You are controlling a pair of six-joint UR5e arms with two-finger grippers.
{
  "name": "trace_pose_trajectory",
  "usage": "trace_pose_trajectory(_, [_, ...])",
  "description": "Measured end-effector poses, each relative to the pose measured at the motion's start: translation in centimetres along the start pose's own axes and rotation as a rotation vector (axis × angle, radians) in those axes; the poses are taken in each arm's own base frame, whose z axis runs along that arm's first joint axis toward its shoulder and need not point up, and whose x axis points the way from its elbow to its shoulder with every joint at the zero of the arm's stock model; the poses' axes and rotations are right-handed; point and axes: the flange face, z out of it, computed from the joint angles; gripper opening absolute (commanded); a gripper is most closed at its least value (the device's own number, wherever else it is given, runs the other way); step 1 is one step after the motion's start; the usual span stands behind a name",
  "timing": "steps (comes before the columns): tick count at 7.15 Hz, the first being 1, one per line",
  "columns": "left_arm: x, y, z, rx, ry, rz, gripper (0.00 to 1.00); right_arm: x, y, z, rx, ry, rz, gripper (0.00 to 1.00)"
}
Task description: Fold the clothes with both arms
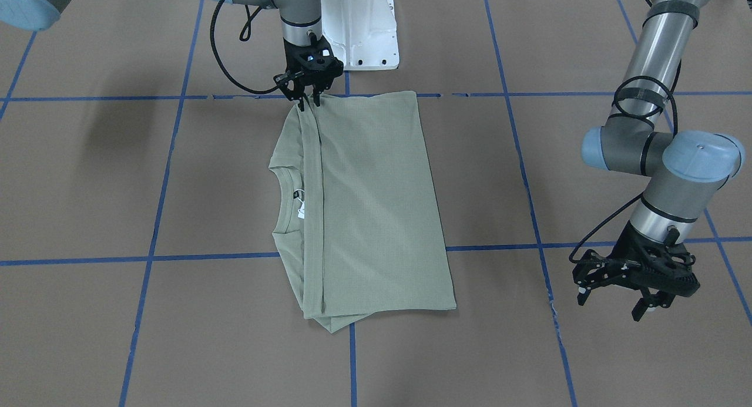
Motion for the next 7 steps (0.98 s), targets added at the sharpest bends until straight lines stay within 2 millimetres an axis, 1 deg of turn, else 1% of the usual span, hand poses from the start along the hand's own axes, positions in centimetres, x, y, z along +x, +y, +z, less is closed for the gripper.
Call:
trace_pose_trajectory(1, [-0.01,0.01,0.01,0.0,0.0,0.0,1.0,-0.04,0.24,0.17,-0.004,0.001,-0.003,0.44])
trace_pose_trajectory(2, [-0.01,0.02,0.02,0.0,0.0,0.0,1.0,0.02,0.4,0.34,-0.007,0.004,-0.004,0.19])
trace_pose_trajectory(3, [-0.01,0.02,0.02,-0.001,0.0,0.0,1.0,0.05,0.45,0.41,-0.007,0.005,-0.005,0.0])
trace_pose_trajectory(6, [0.03,0.03,0.02,-0.001,0.0,0.0,1.0,0.21,0.36,0.41,0.0,0.012,-0.002,0.0])
trace_pose_trajectory(7, [0.16,0.1,0.08,-0.002,0.002,0.001,1.0,0.58,0.14,0.18,0.006,0.013,0.003,0.0])
